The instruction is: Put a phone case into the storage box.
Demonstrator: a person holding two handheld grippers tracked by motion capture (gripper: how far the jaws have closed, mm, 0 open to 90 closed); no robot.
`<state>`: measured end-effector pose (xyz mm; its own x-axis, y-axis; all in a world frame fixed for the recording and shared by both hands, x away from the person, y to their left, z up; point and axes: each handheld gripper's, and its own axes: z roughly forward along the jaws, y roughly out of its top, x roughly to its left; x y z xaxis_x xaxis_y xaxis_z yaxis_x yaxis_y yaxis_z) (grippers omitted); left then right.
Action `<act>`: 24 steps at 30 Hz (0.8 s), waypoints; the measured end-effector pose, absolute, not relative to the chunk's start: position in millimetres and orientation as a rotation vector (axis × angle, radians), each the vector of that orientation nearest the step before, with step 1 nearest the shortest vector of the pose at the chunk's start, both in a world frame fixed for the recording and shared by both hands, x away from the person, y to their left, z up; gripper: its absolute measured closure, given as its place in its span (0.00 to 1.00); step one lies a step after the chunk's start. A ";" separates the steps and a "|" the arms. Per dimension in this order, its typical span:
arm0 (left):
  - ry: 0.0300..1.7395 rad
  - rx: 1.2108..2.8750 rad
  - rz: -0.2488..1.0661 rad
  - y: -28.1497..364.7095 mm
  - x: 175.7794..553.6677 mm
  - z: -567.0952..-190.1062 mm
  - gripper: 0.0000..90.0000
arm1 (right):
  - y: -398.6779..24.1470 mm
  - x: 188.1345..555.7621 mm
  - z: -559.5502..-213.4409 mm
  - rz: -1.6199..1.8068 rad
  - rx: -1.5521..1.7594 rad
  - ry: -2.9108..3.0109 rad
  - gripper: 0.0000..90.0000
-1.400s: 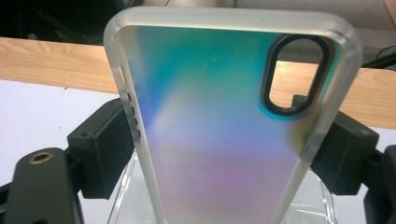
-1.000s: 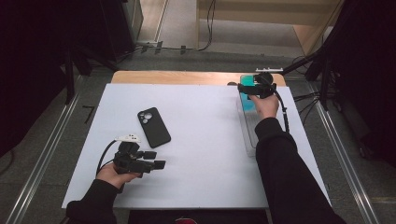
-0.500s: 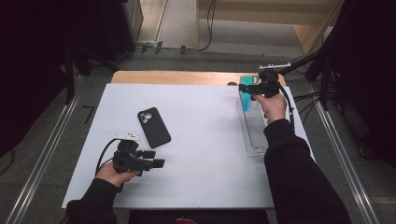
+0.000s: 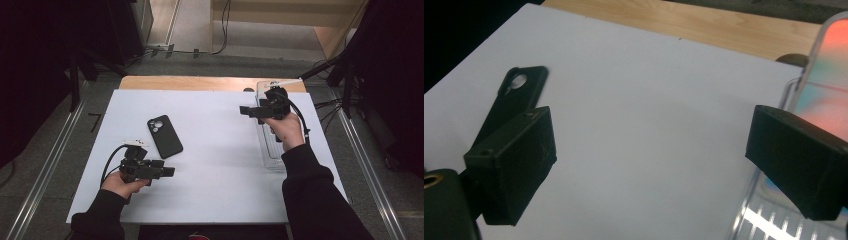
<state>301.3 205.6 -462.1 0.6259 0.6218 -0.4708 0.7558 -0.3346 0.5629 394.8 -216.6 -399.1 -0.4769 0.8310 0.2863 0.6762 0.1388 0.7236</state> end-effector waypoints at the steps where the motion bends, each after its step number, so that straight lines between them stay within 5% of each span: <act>1: 1.076 2.062 -0.218 205.7 301.5 -461.7 0.35 | -215.5 391.3 -400.6 1.262 1.487 2.229 0.05; 24: 1.061 2.059 -0.188 206.6 304.2 -455.1 0.35 | -206.2 324.0 -411.5 1.322 1.358 2.403 0.18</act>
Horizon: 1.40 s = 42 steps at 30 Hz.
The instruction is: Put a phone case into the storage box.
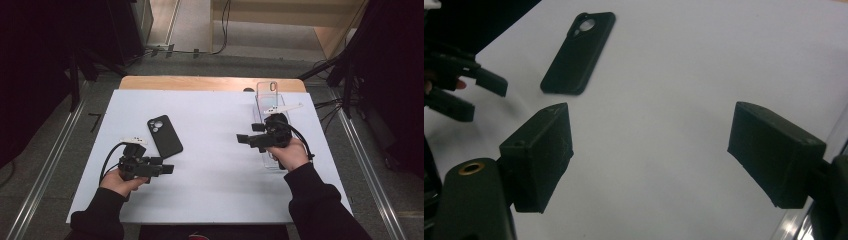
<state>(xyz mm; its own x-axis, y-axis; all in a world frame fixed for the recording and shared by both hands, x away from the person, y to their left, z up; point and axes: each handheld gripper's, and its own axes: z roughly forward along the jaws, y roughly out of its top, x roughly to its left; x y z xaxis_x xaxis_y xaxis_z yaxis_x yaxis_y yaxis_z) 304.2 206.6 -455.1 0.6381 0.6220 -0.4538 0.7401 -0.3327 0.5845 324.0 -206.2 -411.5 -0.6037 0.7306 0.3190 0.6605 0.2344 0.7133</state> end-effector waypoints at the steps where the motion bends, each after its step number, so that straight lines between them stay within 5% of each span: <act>1: 1.060 2.059 -0.185 206.5 304.1 -454.7 0.35 | -205.6 320.6 -412.1 1.327 1.348 2.413 0.18; 17: 1.020 2.012 -0.231 205.5 302.4 -452.5 0.35 | -208.5 277.1 -434.1 1.363 1.247 2.540 0.29; 42: 0.975 2.074 -0.243 198.9 298.8 -456.5 0.35 | -232.5 244.7 -471.3 1.223 1.229 2.652 0.29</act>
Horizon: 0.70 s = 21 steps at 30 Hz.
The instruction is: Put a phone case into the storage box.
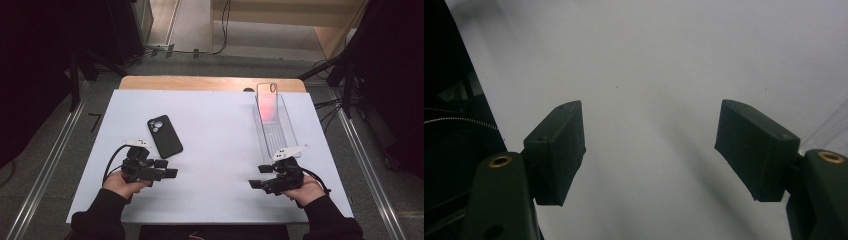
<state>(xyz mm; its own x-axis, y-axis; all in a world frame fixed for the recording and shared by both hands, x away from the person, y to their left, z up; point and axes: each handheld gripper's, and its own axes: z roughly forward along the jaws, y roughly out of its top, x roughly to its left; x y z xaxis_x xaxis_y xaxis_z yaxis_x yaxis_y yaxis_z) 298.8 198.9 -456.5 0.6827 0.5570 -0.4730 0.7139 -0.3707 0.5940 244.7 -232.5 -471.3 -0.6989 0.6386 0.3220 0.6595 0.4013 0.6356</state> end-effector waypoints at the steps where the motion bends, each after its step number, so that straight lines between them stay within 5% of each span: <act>1: 0.974 2.074 -0.245 198.8 298.7 -456.7 0.35 | -234.0 244.0 -471.5 -1.208 -1.214 -2.603 0.29; 21: 0.920 2.094 -0.248 194.8 296.5 -455.7 0.32 | -240.9 245.6 -474.3 -1.205 -1.241 -2.591 0.29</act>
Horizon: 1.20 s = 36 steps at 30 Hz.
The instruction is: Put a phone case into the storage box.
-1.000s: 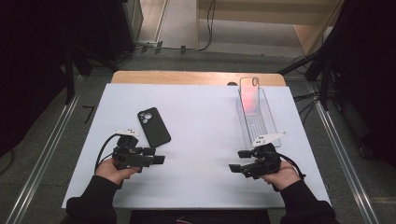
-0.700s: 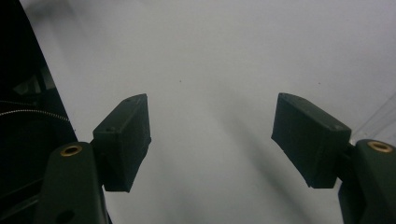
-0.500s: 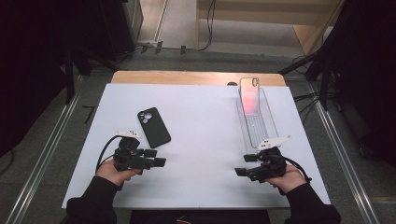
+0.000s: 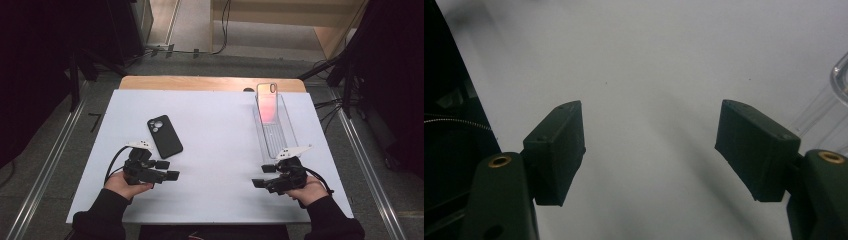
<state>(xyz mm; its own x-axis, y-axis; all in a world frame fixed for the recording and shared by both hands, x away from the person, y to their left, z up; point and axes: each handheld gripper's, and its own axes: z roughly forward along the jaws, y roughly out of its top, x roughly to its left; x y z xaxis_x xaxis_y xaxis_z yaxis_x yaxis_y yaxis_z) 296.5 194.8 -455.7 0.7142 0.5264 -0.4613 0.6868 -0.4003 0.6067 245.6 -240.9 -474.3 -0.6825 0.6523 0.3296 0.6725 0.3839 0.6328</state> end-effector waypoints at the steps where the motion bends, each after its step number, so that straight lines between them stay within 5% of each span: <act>1: 0.916 2.094 -0.239 194.5 296.8 -454.3 0.32 | -240.8 245.6 -474.4 -1.203 -1.241 -2.593 0.29; 36: 1.107 2.066 -0.090 158.9 394.4 -447.7 0.39 | -238.4 245.5 -475.8 -1.192 -1.237 -2.609 0.28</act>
